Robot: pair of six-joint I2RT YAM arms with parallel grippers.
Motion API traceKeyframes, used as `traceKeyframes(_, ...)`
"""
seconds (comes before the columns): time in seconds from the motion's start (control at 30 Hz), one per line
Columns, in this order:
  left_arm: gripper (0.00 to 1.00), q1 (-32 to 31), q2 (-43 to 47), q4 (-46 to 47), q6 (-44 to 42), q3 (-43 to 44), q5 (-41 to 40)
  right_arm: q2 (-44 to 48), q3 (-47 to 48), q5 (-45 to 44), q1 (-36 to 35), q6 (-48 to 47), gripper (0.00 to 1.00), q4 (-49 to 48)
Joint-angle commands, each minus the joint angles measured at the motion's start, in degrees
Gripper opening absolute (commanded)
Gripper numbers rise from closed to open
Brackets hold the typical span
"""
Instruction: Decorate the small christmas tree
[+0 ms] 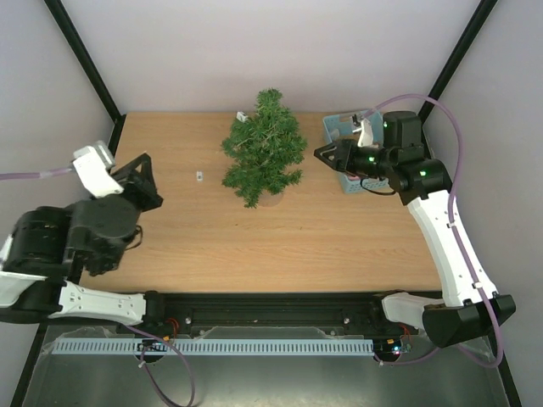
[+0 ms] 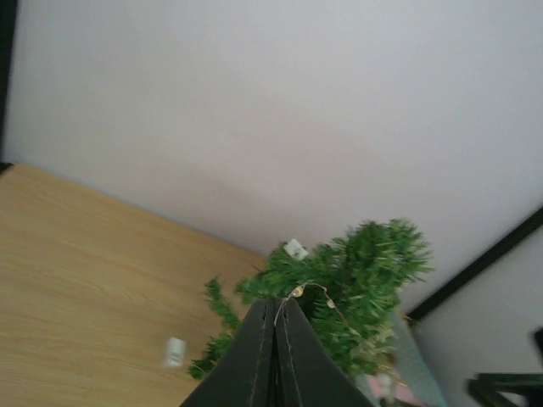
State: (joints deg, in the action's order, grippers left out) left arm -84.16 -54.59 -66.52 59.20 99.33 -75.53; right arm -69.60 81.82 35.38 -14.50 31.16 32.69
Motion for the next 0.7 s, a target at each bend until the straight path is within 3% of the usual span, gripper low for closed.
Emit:
traceKeyframes(0.0,0.02,8.3,-5.1,2.9,-4.5,-1.5,5.1,0.5,4.5,1.4,-0.1,0.2,0.35,1.1)
traceKeyframes(0.2,0.02,33.7,-1.4,19.2,-17.4,-11.3,29.8,-0.8,8.5,1.4,-0.1,-0.7,0.35,3.5)
traceKeyframes(0.47,0.02,61.3,-11.3,19.4,-26.5,-1.8,57.3,-1.5,11.7,1.1,0.0,-1.4,0.35,5.1)
traceKeyframes(0.67,0.02,73.4,-18.8,22.9,-28.4,1.2,71.4,-2.7,14.7,0.5,0.0,-2.9,0.36,7.5)
